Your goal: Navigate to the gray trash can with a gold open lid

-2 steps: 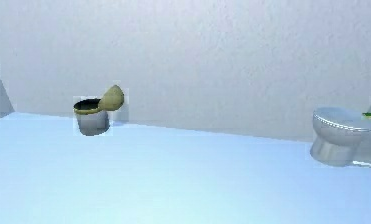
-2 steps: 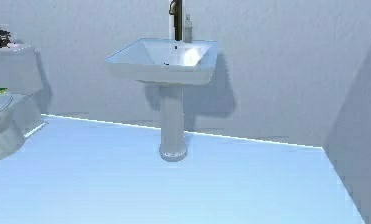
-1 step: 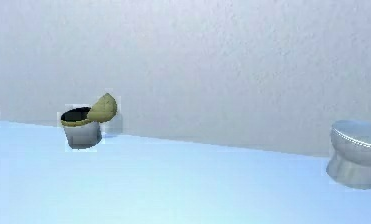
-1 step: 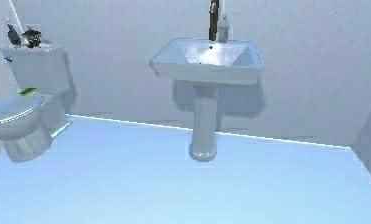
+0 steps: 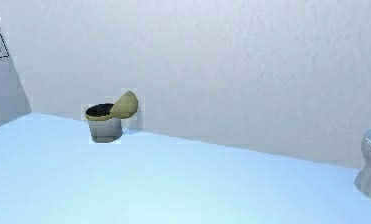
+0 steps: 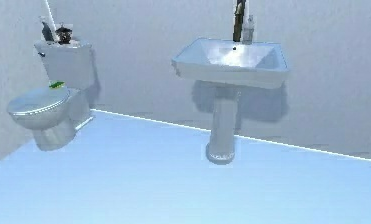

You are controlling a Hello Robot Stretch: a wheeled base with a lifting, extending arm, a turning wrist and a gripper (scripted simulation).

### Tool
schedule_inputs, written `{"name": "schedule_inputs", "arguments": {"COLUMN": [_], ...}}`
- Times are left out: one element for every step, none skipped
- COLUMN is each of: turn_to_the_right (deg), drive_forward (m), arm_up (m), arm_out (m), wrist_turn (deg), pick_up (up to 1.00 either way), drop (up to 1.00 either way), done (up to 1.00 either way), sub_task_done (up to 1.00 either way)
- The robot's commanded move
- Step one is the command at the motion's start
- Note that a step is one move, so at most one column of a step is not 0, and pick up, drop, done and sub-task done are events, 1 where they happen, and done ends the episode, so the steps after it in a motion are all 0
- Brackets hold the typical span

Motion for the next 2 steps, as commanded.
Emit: {"name": "schedule_inputs", "arguments": {"turn_to_the_right": [0.0, -6.0], "drive_forward": [1.00, 0.00], "arm_up": [0.00, 0.00], "arm_out": [0.00, 0.00], "wrist_turn": [0.0, 0.0], "pick_up": [0.00, 0.00], "drop": [0.00, 0.00], "done": [0.00, 0.00], "sub_task_done": [0.00, 0.00]}}
